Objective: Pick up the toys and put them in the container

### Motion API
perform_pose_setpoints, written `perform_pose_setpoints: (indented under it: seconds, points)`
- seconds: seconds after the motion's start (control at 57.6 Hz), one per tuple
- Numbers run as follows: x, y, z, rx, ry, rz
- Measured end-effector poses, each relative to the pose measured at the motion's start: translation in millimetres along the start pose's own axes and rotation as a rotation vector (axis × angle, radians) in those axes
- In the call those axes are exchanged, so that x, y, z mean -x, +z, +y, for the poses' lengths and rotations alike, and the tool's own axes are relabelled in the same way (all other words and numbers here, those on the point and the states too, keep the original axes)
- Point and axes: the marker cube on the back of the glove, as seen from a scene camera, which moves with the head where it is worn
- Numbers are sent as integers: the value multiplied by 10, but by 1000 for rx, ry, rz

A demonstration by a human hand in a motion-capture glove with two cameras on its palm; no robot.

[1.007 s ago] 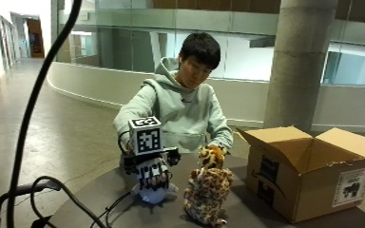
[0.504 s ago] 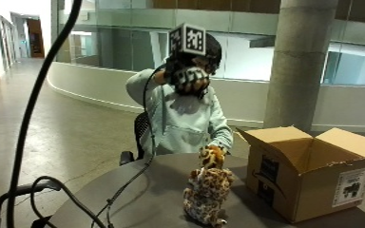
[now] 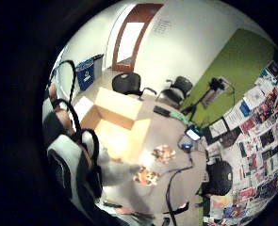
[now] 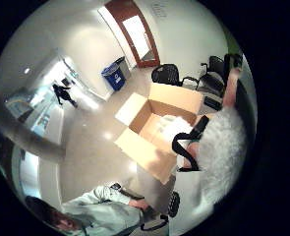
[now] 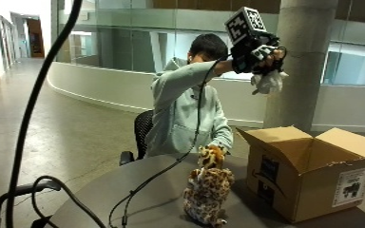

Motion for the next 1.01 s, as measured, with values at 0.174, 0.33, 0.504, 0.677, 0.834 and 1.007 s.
perform_pose_setpoints:
  seconds: [0.174,0.33,0.504,0.677,0.834,1.007]
  points:
    - [-6,587,-105,287,37,-156]
    - [75,748,-75,447,54,-277]
    - [-127,578,-33,408,44,-184]
    - [-421,396,94,416,75,-154]
    - [-902,354,249,402,146,-106]
    - [-1416,490,473,485,198,-90]
